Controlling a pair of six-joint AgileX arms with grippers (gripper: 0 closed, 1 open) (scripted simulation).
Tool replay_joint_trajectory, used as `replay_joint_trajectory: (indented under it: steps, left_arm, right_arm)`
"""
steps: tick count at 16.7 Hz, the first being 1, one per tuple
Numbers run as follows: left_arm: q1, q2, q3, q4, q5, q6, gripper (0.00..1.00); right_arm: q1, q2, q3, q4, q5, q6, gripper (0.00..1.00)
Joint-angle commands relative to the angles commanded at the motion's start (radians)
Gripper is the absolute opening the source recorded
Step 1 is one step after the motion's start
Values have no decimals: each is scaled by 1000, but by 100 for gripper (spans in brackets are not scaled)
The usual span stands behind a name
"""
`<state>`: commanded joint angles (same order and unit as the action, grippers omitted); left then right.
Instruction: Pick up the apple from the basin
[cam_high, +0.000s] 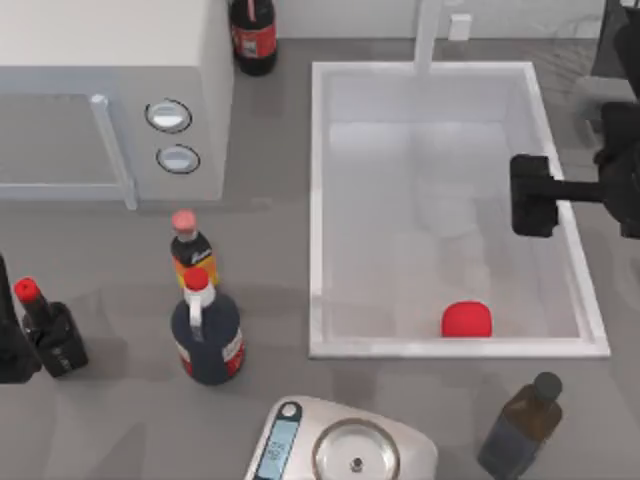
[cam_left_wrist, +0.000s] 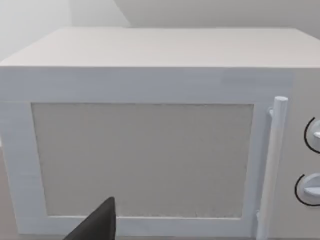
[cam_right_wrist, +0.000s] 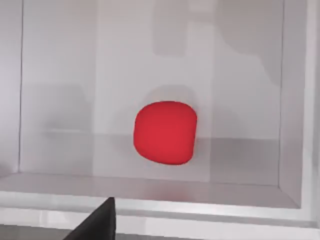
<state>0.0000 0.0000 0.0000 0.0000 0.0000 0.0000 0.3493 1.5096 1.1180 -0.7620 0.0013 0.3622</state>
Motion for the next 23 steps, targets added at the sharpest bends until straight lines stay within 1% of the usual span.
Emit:
replay_joint_trajectory:
  steps: [4, 7, 10, 15, 17, 19, 23]
  left_arm:
    - [0, 0, 0, 0, 0, 0, 100]
    - [0, 0, 0, 0, 0, 0, 100]
    - [0, 0, 0, 0, 0, 0, 100]
    - [0, 0, 0, 0, 0, 0, 100]
    - [0, 0, 0, 0, 0, 0, 100]
    - [0, 0, 0, 0, 0, 0, 100]
    - [0, 0, 0, 0, 0, 0, 100]
  right_arm:
    - [72, 334, 232, -158, 0, 75, 100]
    - [107, 485, 342, -233, 0, 111, 100]
    - [120, 540, 384, -262, 0, 125, 100]
    - [115, 539, 380, -257, 0, 123, 100]
    - [115, 566, 364, -222, 0, 124, 100]
    - [117, 617, 335, -145, 1, 125, 100]
    - [120, 748, 258, 94, 2, 128, 100]
